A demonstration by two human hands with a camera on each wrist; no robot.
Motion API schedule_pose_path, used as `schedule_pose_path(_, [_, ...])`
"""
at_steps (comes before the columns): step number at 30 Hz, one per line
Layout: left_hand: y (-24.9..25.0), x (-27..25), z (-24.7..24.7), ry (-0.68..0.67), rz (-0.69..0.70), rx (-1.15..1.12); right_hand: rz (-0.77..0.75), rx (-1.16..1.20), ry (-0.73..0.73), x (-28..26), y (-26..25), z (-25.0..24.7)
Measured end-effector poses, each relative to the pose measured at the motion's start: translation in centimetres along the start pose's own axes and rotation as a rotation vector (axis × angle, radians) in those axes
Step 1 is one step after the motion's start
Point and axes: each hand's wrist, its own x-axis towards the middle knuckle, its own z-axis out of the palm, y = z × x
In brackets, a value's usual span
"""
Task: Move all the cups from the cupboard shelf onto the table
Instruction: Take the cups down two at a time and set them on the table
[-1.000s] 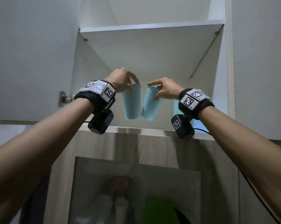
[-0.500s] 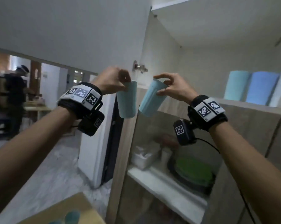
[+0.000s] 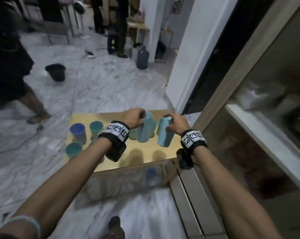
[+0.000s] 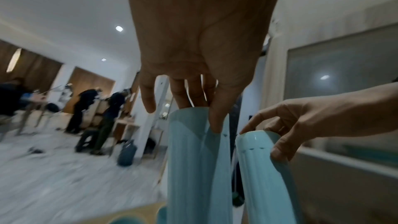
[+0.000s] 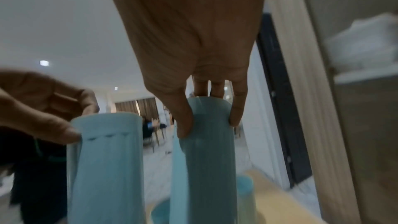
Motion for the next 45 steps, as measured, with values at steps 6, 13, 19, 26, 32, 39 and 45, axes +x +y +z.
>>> schedule_pose_path(6, [-8.5,-0.7,6.5,-0.089,-0.169,0.091,-0.066,-0.118,-0.134,4.6,-0.5,11.0])
schedule_pose_path(13, [-13.8,-0.2,10.8,-0.093,-0.225,0.121,-0.098,-0.222,-0.217,8.7,-1.2,17.2])
schedule_pose_path(19, [-16.1,-0.4,12.7,-0.125,-0.238,0.131,-0.134,-0.254,-0.271,9.5,-1.4,20.8])
schedule_pose_path(26, [-16.6,-0.6,13.9,-0.145,-0.248,0.092,-0.173,-0.336,-0.306,10.6,-0.9,22.0])
schedule_pose_path(32, [-16.6,0.1,14.3,-0.133,-0.235,0.098,-0.212,-0.35,-0.313,10.8,-0.3,22.7])
schedule_pose_path(39, [-17.2,-0.2,15.3,-0.055,-0.218,0.06,-0.21,-0.331,-0.317,10.9,0.6,23.0])
schedule_pose_path(45, [-16.5,0.1,15.1,-0.033,-0.139,0.047,-0.213,-0.205,-0.205,9.9,1.3,21.0])
